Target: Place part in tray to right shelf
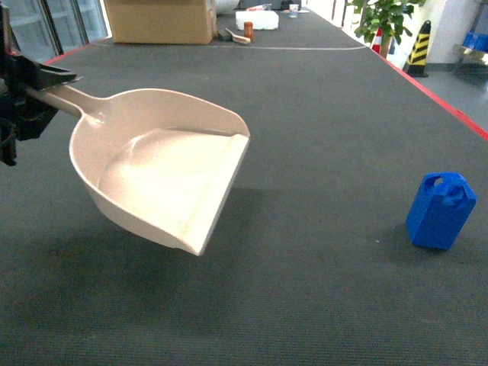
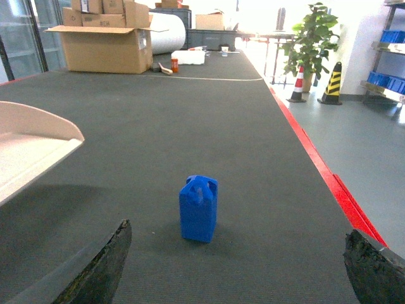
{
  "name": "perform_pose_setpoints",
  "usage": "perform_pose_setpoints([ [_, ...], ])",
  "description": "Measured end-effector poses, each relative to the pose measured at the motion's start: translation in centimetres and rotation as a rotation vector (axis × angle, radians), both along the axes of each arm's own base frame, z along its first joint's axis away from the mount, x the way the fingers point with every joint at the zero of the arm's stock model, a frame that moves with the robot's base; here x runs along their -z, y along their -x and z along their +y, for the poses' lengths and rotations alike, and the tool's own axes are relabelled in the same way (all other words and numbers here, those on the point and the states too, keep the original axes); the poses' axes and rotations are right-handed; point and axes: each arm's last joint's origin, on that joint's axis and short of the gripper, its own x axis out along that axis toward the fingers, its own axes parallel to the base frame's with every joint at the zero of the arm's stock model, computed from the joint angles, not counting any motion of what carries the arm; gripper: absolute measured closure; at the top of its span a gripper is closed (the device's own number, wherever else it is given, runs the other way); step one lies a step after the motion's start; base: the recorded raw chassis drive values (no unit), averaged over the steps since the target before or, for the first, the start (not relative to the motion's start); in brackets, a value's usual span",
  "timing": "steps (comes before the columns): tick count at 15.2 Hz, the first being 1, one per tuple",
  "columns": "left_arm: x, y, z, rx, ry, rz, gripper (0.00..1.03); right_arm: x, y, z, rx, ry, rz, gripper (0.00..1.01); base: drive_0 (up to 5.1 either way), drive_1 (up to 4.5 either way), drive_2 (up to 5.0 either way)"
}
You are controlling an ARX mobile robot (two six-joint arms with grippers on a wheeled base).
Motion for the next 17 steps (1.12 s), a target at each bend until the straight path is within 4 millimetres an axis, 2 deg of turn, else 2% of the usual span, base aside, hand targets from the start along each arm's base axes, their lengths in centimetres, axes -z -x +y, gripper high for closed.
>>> perform_pose_setpoints([
  [4, -0.3, 0.2, -6.4, 0.085, 0.14, 0.001, 0.86, 0.0, 0.0, 0.0, 0.0, 0.0, 0.0, 0.03, 0.0, 0.0, 0.0],
  [8, 1.0, 1.9, -10.5, 0.183, 0.196, 0.079, 0.86, 0.0, 0.0, 0.0, 0.0, 0.0, 0.0, 0.03, 0.0, 0.0, 0.0],
  [11, 0.8, 1.8, -10.6, 0.171, 0.194, 0.097, 0.86, 0.0, 0.0, 0.0, 0.0, 0.0, 0.0, 0.03, 0.0, 0.0, 0.0],
  [12, 0.9, 1.7, -10.2, 0.155, 0.194, 0.096, 0.86, 0.1, -0.8, -0.3, 0.125, 0.001, 0.293, 0.03, 0.0, 0.0, 0.0],
  [13, 0.8, 1.8, -10.4, 0.164, 0.194, 0.094, 0.86, -1.2, -3.5, -1.2, 0.154, -0.019, 0.349, 0.03, 0.0, 0.0, 0.0],
  [14, 0.8, 1.8, -10.5, 0.167, 0.194, 0.095, 0.86, -2.2, -7.0, -1.5, 0.097, -0.032, 0.364, 0.03, 0.0, 0.0, 0.0],
  [17, 0.7, 1.8, -10.5, 0.167, 0.194, 0.094, 0.86, -1.9, -14.6, -1.4, 0.009, -0.007, 0.47, 0.03, 0.0, 0.0, 0.0],
])
